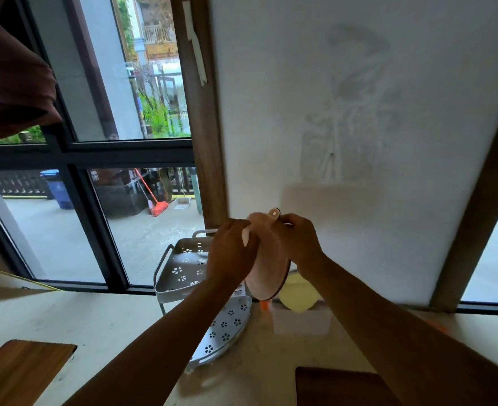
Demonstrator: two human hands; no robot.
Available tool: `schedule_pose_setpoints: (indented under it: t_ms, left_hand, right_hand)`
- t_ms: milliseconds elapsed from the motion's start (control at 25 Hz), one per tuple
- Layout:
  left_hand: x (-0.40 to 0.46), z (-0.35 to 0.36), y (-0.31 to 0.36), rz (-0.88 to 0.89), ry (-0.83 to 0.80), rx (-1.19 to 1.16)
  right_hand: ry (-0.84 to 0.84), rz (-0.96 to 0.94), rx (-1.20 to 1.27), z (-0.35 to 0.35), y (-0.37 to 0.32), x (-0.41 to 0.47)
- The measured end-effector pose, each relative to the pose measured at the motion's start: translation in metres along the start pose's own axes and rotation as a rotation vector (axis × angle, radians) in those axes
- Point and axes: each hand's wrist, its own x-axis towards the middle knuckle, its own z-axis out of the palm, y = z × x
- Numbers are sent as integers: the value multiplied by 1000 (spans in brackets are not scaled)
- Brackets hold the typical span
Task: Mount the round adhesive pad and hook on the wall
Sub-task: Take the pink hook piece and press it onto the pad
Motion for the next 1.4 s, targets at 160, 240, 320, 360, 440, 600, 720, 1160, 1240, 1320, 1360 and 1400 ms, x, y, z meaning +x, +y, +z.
schedule_pose_setpoints:
  t_ms: [160,240,320,360,440,600,720,1160,1240,1320,1360,1400]
  left_hand:
    - [-7,3,12,63,-191,99]
    - [-14,5,13,42,-262,65]
    - [-21,9,14,40,-383,47]
    - [-24,9,14,47,-450,69]
    - [-31,9,15,67,-536,88]
    - [-39,16,11,60,-510,122]
    - [-36,25,11,-31,-497,18]
    - [-14,88,-17,-52,-592,119]
    - [-4,108,-31,-84,-594,129]
    - [8,130,-46,-107,-591,143]
    - [15,142,-54,-116,-584,144]
    - [22,153,-61,-117,-571,148]
  right_hand:
    - [-219,-254,-351,-46,8,-12]
    - [-269,-310,-427,-64,14,-20]
    - [-295,-325,-426,-78,22,-27]
    - [-300,-322,-422,-83,26,-29]
    - [-288,-308,-431,-93,33,-29]
    - [-281,-295,-420,-104,51,-26]
    - [-262,-282,-386,-107,70,-26]
    - [-232,-100,-455,-119,169,6]
    - [-233,-89,-475,-115,184,19]
    - [-222,-104,-490,-108,195,37]
    - [-210,-114,-495,-106,200,48]
    - [-196,-124,-509,-104,204,59]
